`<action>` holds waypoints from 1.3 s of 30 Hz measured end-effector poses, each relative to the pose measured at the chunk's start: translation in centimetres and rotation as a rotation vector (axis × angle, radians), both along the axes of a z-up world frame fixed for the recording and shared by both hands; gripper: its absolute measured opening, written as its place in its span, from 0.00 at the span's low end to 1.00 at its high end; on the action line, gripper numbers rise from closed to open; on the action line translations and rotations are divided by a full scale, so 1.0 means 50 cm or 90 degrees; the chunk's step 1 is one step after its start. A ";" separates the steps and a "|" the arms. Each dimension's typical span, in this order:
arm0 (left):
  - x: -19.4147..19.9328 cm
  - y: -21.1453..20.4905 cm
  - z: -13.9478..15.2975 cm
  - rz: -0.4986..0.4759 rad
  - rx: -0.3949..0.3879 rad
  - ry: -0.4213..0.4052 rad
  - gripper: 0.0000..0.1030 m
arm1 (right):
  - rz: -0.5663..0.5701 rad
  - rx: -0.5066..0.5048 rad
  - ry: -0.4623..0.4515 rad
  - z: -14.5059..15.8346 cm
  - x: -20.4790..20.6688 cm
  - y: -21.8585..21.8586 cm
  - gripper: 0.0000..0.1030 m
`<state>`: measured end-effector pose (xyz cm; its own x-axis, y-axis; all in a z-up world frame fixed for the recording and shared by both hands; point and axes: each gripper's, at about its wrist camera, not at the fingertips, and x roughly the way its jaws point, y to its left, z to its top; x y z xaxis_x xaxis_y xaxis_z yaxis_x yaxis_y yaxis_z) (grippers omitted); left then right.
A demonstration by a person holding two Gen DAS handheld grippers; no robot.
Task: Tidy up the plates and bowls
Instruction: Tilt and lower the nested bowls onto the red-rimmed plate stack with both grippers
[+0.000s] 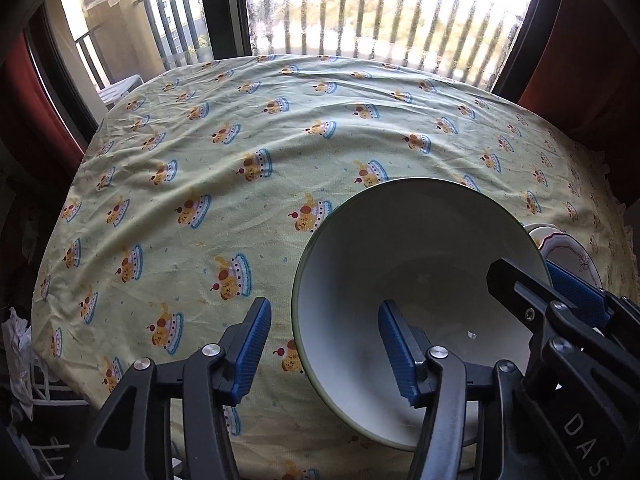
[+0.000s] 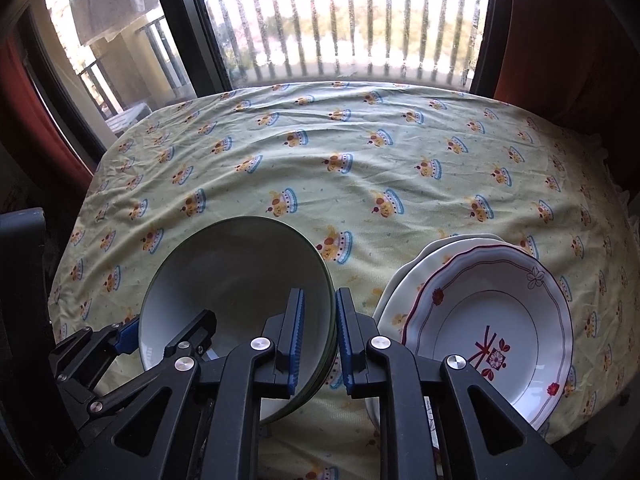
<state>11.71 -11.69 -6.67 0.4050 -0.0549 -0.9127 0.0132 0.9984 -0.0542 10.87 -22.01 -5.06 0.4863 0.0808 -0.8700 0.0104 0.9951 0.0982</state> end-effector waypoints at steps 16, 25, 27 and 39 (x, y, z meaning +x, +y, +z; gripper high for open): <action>0.057 0.039 -0.069 -0.078 -0.134 0.084 0.71 | -0.123 0.005 0.087 -0.052 0.030 0.000 0.59; 0.074 0.049 -0.085 -0.111 -0.210 0.113 0.70 | -0.195 0.007 0.101 -0.053 0.033 0.001 0.67; 0.075 0.046 -0.086 -0.123 -0.225 0.121 0.67 | -0.207 0.011 0.104 -0.056 0.033 -0.002 0.69; 0.080 0.024 -0.078 -0.159 -0.220 0.136 0.54 | -0.231 0.034 0.112 -0.067 0.031 -0.020 0.69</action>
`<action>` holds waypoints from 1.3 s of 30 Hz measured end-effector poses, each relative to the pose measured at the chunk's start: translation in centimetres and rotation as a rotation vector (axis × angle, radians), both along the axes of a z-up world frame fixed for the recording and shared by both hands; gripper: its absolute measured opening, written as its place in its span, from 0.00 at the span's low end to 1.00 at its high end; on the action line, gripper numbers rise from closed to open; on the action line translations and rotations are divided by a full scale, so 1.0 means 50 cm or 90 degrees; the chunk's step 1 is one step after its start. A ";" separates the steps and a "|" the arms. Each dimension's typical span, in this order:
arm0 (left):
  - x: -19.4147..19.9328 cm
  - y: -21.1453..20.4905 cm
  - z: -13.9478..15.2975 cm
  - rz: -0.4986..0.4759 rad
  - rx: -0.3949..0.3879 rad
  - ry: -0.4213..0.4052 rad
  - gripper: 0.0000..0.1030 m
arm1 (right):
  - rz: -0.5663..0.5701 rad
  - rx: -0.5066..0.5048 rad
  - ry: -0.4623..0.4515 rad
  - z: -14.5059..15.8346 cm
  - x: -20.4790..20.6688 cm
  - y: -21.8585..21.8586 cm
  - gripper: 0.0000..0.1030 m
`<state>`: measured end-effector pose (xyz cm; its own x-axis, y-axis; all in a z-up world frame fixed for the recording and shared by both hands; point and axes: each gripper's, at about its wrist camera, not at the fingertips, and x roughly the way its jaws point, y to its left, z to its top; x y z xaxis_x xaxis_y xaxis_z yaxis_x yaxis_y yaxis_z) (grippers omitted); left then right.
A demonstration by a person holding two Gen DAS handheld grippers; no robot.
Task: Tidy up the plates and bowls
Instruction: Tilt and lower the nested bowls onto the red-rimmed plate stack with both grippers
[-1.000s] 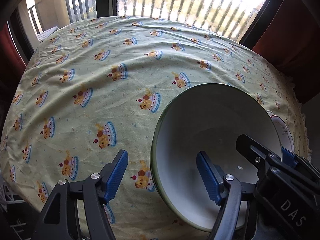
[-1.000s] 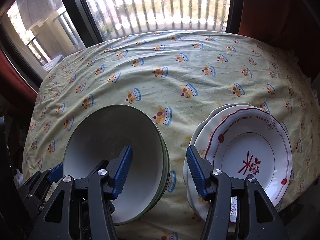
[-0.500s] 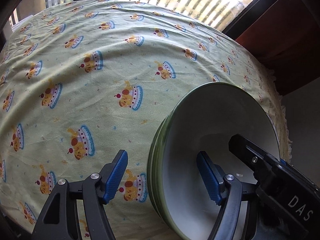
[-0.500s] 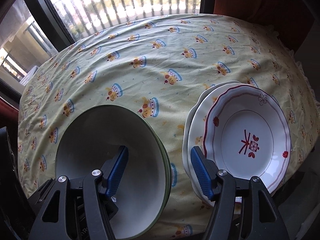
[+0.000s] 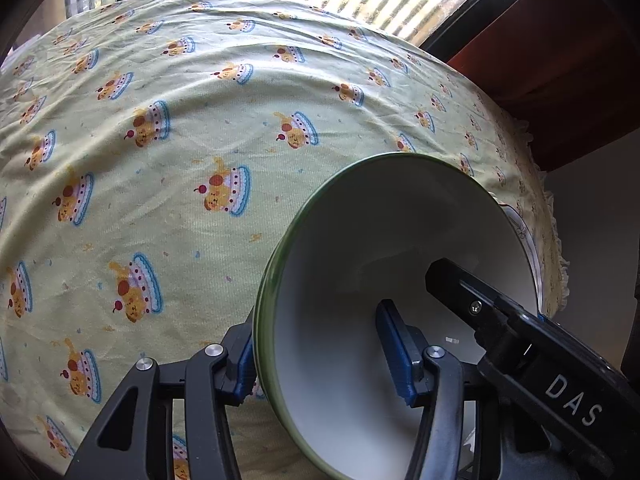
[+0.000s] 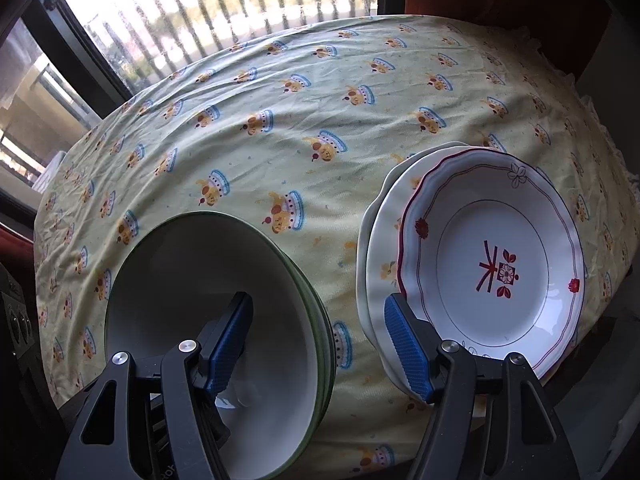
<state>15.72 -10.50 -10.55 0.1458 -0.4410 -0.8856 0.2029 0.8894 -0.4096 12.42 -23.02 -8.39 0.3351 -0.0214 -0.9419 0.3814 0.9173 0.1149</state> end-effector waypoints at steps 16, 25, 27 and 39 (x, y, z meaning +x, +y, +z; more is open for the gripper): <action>-0.004 -0.034 0.018 0.029 0.114 -0.036 0.47 | 0.038 0.193 -0.008 -0.058 0.023 -0.044 0.44; -0.011 -0.038 0.028 0.049 0.165 -0.026 0.43 | 0.072 0.203 0.008 -0.059 0.037 -0.036 0.37; -0.013 -0.037 0.030 0.046 0.166 -0.027 0.42 | 0.069 0.200 0.008 -0.057 0.034 -0.037 0.38; -0.028 -0.014 0.091 -0.010 0.139 -0.053 0.42 | 0.014 0.164 0.002 0.003 -0.002 -0.014 0.38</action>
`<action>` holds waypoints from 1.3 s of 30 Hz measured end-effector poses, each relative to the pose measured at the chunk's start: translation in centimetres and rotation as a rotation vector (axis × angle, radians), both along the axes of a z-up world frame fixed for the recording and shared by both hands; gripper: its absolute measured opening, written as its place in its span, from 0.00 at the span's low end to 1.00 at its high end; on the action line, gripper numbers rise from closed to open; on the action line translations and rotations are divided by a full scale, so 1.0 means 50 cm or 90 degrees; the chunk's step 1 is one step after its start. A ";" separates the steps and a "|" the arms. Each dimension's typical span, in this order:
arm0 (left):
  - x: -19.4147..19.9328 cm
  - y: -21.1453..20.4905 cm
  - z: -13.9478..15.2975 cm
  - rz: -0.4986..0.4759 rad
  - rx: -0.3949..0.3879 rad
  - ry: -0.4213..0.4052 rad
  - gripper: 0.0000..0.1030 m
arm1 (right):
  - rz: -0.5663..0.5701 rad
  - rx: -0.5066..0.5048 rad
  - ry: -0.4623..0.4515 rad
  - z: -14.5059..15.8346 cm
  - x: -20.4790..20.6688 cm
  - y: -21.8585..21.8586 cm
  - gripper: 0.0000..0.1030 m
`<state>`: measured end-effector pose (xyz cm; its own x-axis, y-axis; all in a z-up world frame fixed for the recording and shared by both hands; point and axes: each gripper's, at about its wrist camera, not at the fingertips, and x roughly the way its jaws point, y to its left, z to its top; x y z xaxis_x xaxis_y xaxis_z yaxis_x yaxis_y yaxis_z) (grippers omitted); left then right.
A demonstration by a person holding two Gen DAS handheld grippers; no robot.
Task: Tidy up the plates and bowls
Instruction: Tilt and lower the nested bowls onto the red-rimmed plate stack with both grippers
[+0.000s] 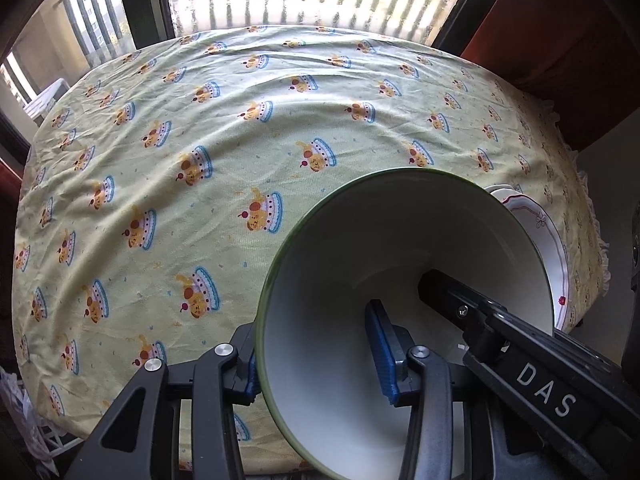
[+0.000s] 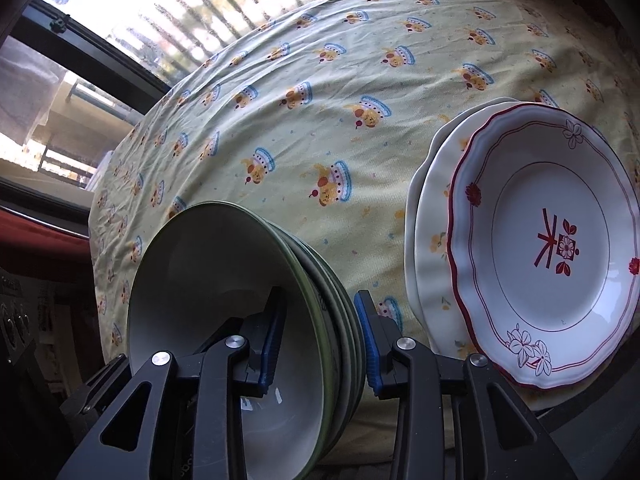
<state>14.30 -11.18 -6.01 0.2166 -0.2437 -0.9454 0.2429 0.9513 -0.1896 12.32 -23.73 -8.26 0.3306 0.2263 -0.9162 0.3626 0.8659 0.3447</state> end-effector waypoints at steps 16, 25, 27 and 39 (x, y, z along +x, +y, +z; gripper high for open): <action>-0.038 -0.026 0.048 0.024 -0.027 -0.042 0.42 | 0.008 -0.034 -0.036 0.077 -0.037 -0.011 0.38; -0.057 -0.113 0.066 0.062 -0.034 -0.048 0.42 | 0.048 -0.040 -0.048 0.097 -0.044 -0.096 0.38; -0.061 -0.132 0.068 0.069 -0.035 -0.048 0.42 | 0.055 -0.041 -0.049 0.100 -0.047 -0.117 0.38; -0.083 -0.244 0.068 0.109 -0.037 -0.056 0.42 | 0.094 -0.043 -0.057 0.102 -0.055 -0.235 0.38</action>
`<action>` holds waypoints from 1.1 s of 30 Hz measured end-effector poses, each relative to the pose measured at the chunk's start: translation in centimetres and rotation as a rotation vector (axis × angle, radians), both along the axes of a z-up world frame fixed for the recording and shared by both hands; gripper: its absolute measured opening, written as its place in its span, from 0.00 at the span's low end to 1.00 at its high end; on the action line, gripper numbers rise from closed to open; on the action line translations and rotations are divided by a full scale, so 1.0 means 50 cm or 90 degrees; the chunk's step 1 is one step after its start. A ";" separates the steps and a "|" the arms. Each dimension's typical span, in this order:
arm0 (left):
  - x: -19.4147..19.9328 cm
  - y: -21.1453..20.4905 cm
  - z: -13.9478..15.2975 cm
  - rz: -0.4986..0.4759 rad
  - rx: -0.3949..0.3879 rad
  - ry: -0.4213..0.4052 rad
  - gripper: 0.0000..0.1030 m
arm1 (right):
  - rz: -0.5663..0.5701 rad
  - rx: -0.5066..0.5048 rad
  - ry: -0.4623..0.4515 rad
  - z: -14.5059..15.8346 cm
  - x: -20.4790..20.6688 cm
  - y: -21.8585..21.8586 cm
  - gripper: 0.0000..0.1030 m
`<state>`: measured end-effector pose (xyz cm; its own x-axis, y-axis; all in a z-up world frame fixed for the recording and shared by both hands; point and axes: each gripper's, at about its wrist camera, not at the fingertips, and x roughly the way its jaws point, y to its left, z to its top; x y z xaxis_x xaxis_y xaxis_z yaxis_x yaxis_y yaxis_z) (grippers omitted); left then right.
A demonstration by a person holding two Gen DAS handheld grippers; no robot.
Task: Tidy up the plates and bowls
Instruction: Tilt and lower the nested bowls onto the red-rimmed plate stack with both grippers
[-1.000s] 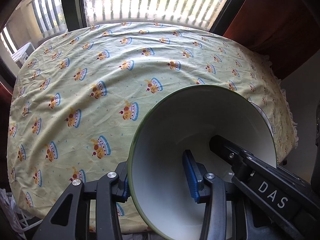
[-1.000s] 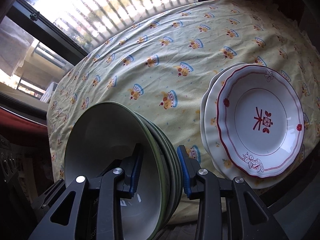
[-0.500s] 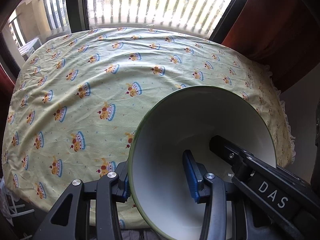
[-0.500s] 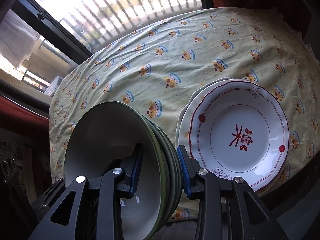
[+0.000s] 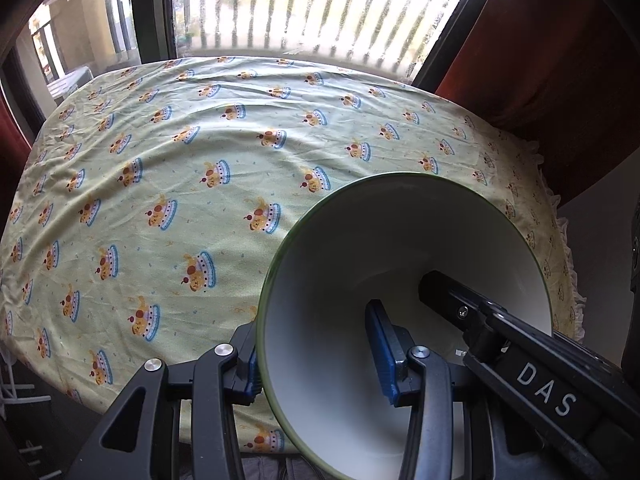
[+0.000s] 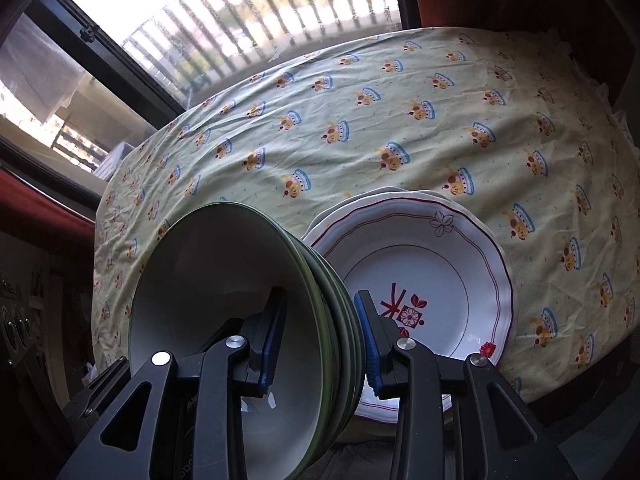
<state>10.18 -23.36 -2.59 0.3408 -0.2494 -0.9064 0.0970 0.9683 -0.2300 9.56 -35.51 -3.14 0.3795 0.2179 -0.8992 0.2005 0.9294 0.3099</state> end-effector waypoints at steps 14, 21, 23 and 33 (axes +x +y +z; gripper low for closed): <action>-0.028 -0.091 -0.036 0.046 -0.006 0.017 0.42 | 0.043 -0.004 0.013 -0.032 -0.012 -0.099 0.38; -0.028 -0.113 -0.062 0.060 -0.021 0.041 0.42 | 0.060 -0.021 0.033 -0.052 -0.008 -0.123 0.38; -0.024 -0.115 -0.070 0.061 -0.023 0.049 0.42 | 0.061 -0.023 0.041 -0.059 -0.005 -0.129 0.38; 0.017 -0.115 -0.073 0.056 -0.023 0.050 0.42 | 0.066 -0.040 0.042 -0.063 0.035 -0.123 0.37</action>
